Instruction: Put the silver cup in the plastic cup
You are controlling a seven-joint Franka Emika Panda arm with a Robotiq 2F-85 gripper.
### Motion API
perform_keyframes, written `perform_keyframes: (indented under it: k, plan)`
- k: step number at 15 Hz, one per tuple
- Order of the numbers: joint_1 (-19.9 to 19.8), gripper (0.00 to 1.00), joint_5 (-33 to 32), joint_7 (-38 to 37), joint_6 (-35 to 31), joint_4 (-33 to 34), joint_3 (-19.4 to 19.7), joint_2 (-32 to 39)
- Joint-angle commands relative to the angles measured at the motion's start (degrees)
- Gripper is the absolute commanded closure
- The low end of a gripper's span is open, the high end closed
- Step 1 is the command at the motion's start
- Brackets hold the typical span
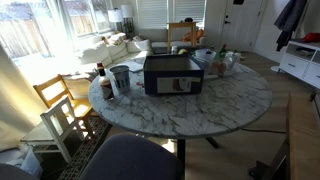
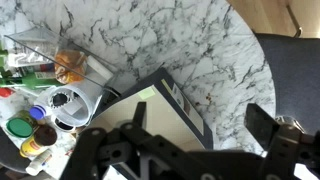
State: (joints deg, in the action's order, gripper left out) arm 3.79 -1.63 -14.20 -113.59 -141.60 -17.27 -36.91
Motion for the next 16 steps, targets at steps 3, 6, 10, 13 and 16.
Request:
perform_keyframes:
  k: [3, 6, 10, 13, 16]
  plan:
    - [1.3, 0.00, -0.8, -0.7, 0.2, 0.2, 1.0, 0.3]
    - [1.3, 0.00, -0.8, -0.7, 0.2, 0.2, 1.0, 0.3]
    - [1.3, 0.00, -0.8, -0.7, 0.2, 0.2, 1.0, 0.3]
    - [1.3, 0.00, -0.8, -0.7, 0.2, 0.2, 1.0, 0.3]
    - [0.0, 0.00, 0.6, -1.4, -4.5, 5.6, 2.1, 7.6]
